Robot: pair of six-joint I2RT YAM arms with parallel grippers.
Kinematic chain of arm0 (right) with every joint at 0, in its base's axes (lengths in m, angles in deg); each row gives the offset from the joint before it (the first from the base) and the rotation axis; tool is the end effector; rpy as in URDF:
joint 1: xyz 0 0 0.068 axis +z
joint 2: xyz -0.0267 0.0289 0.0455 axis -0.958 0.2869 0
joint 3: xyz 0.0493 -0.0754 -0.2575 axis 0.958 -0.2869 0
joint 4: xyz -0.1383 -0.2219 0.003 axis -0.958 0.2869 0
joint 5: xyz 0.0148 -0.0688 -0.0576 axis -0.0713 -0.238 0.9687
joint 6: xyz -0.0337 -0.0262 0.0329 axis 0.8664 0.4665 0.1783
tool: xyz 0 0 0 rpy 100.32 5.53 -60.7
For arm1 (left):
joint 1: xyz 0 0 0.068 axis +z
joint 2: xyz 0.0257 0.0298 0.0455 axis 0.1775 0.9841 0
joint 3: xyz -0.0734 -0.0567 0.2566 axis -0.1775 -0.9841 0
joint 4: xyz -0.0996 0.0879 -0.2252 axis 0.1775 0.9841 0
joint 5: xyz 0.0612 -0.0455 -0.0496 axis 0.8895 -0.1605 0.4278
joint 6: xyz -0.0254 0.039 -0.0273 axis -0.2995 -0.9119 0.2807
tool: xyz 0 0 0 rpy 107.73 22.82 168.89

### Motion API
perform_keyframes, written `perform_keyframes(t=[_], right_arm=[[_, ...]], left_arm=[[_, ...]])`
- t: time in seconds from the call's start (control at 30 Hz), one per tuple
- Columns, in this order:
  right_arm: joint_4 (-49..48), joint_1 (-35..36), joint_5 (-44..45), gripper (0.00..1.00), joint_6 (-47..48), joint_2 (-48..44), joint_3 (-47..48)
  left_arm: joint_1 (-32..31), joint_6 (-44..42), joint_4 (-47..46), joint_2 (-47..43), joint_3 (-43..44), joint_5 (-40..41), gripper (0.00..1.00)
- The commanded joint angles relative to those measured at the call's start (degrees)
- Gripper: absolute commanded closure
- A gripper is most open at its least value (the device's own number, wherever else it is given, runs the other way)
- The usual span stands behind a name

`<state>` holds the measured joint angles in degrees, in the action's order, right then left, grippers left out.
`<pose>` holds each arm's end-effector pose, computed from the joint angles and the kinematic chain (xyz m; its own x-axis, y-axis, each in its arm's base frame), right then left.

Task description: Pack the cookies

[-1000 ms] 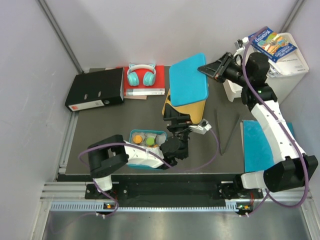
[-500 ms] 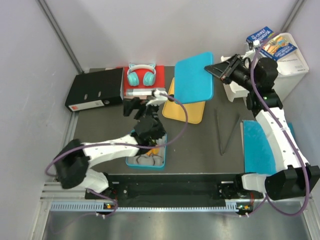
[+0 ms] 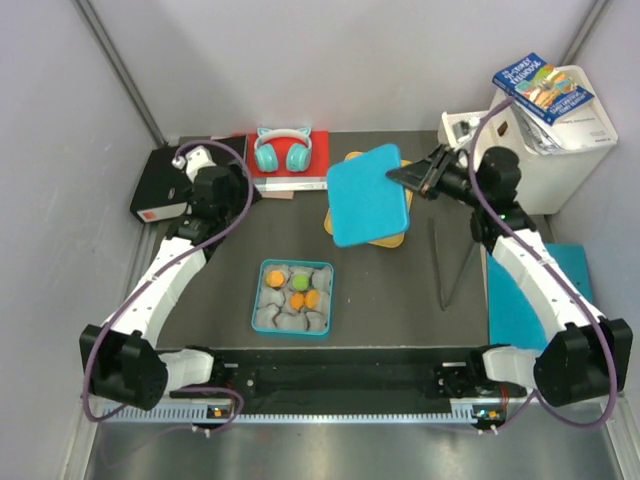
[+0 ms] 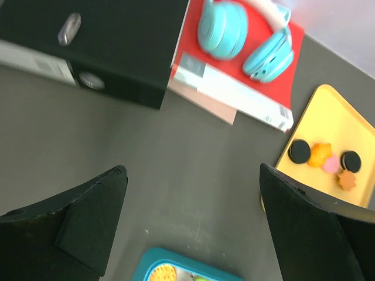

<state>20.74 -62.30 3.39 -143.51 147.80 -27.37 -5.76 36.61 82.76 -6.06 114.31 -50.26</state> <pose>0.2748 0.0771 0.3779 -0.6797 0.5224 -0.5148 -0.3937 0.3323 0.8571 0.2711 -0.0640 0.3292 -0.3293 -0.4460 -0.8323 -0.2941 0.8860 -0.3584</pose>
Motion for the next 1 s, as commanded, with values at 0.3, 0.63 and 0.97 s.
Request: perform_keyframes(t=[0.3, 0.63, 0.97], right_arm=[[-27.7, 13.8, -0.3, 1.00, -5.6, -0.3, -19.3], [-47.2, 18.8, 4.1, 1.00, -13.8, 6.7, -29.2], [-64.6, 20.5, 6.2, 1.00, -21.9, 17.2, -34.4]], left_arm=[[4.7, 16.0, 6.3, -7.5, -11.6, -12.5, 0.02], [4.7, 17.8, 7.9, -14.5, -20.1, -8.8, 0.07], [4.5, 20.0, 5.9, -15.2, -25.3, -10.0, 0.49]])
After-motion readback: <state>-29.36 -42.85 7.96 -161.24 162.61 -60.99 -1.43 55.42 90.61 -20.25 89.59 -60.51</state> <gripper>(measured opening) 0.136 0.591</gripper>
